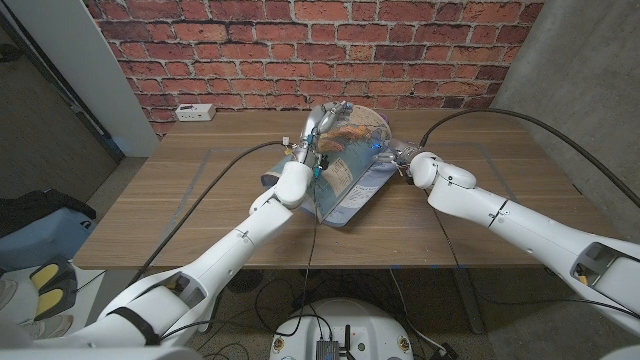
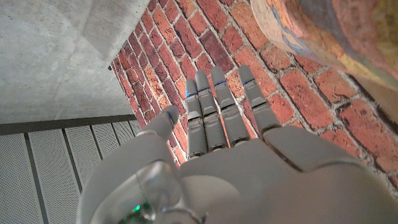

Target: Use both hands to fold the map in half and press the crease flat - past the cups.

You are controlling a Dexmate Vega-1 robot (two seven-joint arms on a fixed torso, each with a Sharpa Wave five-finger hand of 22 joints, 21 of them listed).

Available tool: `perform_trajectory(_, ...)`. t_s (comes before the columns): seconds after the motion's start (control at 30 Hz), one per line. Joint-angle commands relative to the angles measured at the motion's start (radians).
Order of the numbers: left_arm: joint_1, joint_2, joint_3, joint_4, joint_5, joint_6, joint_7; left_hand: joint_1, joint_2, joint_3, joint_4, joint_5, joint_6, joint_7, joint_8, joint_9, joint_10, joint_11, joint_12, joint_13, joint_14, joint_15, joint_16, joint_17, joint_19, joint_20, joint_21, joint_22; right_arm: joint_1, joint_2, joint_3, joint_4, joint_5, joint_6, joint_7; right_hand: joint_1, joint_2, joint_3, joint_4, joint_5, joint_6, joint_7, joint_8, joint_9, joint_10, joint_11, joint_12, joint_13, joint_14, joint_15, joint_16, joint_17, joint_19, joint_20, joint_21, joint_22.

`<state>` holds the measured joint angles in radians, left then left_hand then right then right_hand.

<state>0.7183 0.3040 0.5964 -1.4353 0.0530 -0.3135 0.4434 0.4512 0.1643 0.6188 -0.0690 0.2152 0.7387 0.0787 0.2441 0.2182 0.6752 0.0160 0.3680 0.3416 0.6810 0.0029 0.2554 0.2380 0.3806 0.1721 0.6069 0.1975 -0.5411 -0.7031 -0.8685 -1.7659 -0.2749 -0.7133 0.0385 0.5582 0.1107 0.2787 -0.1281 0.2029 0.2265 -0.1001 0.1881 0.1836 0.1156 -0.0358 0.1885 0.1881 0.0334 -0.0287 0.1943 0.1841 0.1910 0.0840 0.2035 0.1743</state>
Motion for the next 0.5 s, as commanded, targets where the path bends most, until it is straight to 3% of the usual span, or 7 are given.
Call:
perform_trajectory(0.03,0.075,0.048,-0.069,-0.281,0.161,0.520,0.169,-0.011,-0.026,-0.001,-0.012,0.005,-0.036,0.003,-0.018,0.000,-0.056,0.029,-0.035,-0.001,-0.046,0.013,-0.024,-0.016,-0.009,0.019,-0.007,-0.002,-0.001,-0.018,0.005,-0.020,-0.013,-0.034,0.001,-0.007,-0.005,-0.003,0.001,-0.005,-0.004,-0.003,-0.003,0.003,-0.002,-0.001,0.001,0.004,-0.006,-0.004,-0.001,0.003,-0.001,0.003,-0.003,0.003)
perform_trajectory(0.13,0.069,0.048,-0.086,-0.318,0.102,0.663,0.120,-0.023,-0.013,0.007,-0.009,0.004,-0.081,0.025,-0.038,-0.002,-0.086,0.044,-0.062,-0.012,-0.098,0.049,-0.047,-0.028,-0.009,0.034,-0.012,-0.006,0.000,-0.024,0.005,-0.027,-0.018,-0.038,0.001,-0.006,-0.005,-0.003,0.000,-0.005,-0.005,-0.003,-0.003,0.003,-0.001,-0.001,0.001,0.004,-0.006,-0.004,-0.001,0.003,-0.001,0.001,-0.003,0.003)
perform_trajectory(0.23,0.061,0.046,-0.103,-0.311,0.031,0.723,0.090,-0.029,0.015,0.034,-0.001,0.004,-0.160,0.047,-0.062,-0.007,-0.135,0.077,-0.101,-0.029,-0.150,0.076,-0.062,-0.039,-0.013,0.042,-0.023,-0.010,0.001,-0.027,0.004,-0.031,-0.021,-0.038,0.003,-0.005,-0.003,-0.003,0.000,-0.004,-0.005,-0.002,-0.002,0.003,-0.001,-0.001,0.002,0.004,-0.006,-0.005,-0.001,0.003,-0.001,0.002,-0.003,0.003)
perform_trajectory(0.3,0.049,0.051,-0.102,-0.297,0.000,0.749,0.077,-0.038,0.027,0.055,0.020,0.000,-0.209,0.052,-0.066,-0.012,-0.159,0.099,-0.122,-0.041,-0.187,0.093,-0.067,-0.040,-0.033,0.043,-0.039,-0.012,0.003,-0.030,0.004,-0.034,-0.023,-0.038,0.005,-0.004,-0.002,-0.002,-0.001,-0.003,-0.005,-0.002,-0.002,0.003,-0.001,-0.001,0.002,0.004,-0.005,-0.005,-0.001,0.002,-0.001,0.002,-0.003,0.003)
perform_trajectory(0.5,-0.004,0.077,-0.082,-0.272,-0.085,0.848,0.012,-0.054,0.026,0.083,0.055,-0.013,-0.277,0.064,-0.070,-0.019,-0.192,0.128,-0.149,-0.064,-0.251,0.116,-0.073,-0.045,-0.083,0.044,-0.072,-0.015,0.004,-0.037,0.006,-0.047,-0.036,-0.038,0.003,-0.002,-0.001,-0.002,-0.002,-0.002,-0.004,-0.002,-0.001,0.003,0.001,-0.002,0.003,0.004,-0.003,-0.006,0.000,0.002,0.000,0.002,-0.003,0.003)
